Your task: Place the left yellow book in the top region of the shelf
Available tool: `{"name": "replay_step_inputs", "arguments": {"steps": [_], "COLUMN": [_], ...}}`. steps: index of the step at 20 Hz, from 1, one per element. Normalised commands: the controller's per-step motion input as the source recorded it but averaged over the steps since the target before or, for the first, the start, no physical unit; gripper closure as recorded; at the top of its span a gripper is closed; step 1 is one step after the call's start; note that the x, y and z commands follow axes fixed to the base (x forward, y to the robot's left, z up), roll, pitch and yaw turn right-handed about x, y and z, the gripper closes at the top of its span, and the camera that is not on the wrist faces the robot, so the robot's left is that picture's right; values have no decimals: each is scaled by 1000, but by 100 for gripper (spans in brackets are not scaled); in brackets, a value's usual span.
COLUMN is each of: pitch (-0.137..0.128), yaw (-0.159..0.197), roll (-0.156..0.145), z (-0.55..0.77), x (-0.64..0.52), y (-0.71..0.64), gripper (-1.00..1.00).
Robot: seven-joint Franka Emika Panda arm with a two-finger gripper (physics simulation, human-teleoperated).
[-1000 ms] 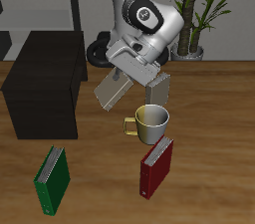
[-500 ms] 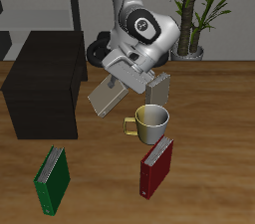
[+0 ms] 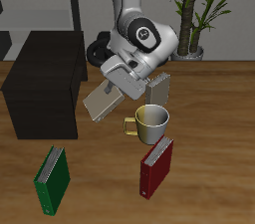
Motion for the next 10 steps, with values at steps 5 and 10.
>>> {"name": "replay_step_inputs", "arguments": {"steps": [5, 10], "pitch": [-7, -40], "yaw": [-5, -30], "roll": [-86, -125], "z": [57, 145], "x": [12, -102], "y": [-23, -4], "gripper": [100, 100]}}
